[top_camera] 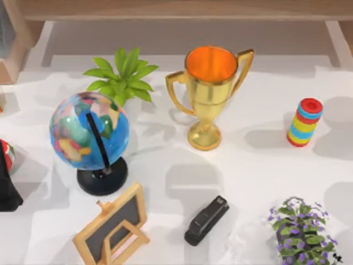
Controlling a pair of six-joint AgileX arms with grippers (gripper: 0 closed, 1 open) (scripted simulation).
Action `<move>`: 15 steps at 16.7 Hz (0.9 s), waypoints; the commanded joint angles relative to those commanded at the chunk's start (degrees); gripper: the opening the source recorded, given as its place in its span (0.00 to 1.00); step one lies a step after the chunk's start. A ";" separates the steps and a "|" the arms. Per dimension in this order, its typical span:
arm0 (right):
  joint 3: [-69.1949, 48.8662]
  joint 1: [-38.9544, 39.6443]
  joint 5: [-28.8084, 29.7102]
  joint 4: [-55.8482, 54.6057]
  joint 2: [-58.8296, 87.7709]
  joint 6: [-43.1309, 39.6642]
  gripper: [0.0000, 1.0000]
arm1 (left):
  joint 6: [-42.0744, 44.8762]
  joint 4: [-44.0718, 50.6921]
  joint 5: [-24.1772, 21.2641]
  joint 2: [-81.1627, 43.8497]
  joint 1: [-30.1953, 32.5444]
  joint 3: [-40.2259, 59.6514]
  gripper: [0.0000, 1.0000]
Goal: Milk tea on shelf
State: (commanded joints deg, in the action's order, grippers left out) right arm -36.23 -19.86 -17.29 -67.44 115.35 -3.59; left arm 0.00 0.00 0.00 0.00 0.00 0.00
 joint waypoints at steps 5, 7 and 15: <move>0.00 0.00 0.00 0.00 0.00 0.00 0.32 | 0.00 0.00 0.00 0.00 0.00 0.00 1.00; 0.00 0.00 0.00 0.00 0.00 0.00 0.17 | 0.00 0.00 0.00 0.00 0.00 0.00 1.00; 0.00 0.00 0.00 0.00 0.00 0.00 0.00 | 0.00 0.00 0.00 0.00 0.00 0.00 1.00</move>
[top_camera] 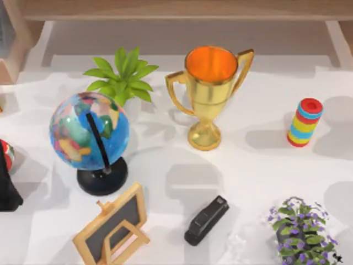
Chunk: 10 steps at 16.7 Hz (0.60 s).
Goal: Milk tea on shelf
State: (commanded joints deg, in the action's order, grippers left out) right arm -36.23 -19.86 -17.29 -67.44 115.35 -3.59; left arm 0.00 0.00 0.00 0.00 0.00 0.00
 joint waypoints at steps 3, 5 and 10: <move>0.04 -0.11 0.00 0.01 -0.05 0.08 0.00 | 0.00 0.00 0.00 0.00 0.00 0.00 1.00; 0.01 -0.10 0.00 0.67 -0.72 0.09 0.00 | 0.00 0.00 0.00 0.00 0.00 0.00 1.00; -0.11 -0.10 -0.04 2.70 -2.60 0.09 0.00 | 0.00 0.00 0.00 0.00 0.00 0.00 1.00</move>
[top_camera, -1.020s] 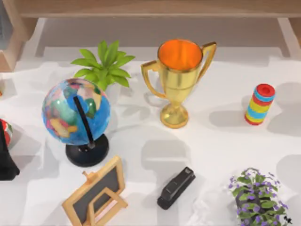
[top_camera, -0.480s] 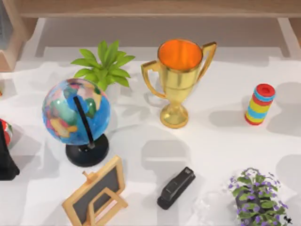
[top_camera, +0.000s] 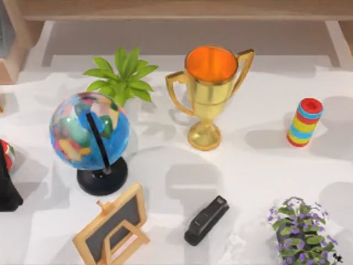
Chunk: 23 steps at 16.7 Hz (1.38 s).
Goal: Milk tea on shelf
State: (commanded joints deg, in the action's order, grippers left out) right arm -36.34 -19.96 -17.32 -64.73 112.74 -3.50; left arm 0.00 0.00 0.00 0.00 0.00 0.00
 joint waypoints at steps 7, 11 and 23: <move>-1.33 1.82 1.17 -0.39 -1.97 1.28 0.00 | 0.00 0.00 0.00 0.00 0.00 0.00 1.00; -2.67 8.75 5.17 3.54 -6.52 4.93 0.00 | 0.00 0.00 0.00 0.00 0.00 0.00 1.00; -24.89 39.41 27.00 35.19 -13.90 13.66 0.00 | 0.00 0.00 0.00 0.00 0.00 0.00 1.00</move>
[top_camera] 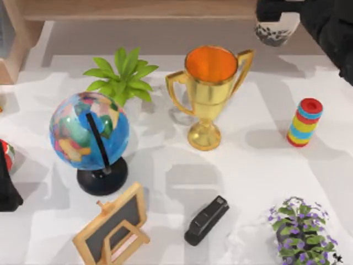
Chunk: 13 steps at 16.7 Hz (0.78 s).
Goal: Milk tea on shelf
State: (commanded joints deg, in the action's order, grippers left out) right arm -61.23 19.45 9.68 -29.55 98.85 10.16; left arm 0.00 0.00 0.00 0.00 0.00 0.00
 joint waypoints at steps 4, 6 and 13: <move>-13.61 5.48 8.42 11.17 5.12 -0.60 0.00 | 0.00 0.00 0.00 0.00 0.00 0.00 1.00; -20.21 6.81 12.25 15.92 8.40 -1.38 0.00 | 0.00 0.00 0.00 0.00 0.00 0.00 1.00; -33.09 7.61 19.40 23.85 14.12 -3.66 0.00 | 0.00 0.00 0.00 0.00 0.00 0.00 1.00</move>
State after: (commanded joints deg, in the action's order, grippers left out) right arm -94.32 27.06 29.08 -5.70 112.97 6.50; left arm 0.00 0.00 0.00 0.00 0.00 0.00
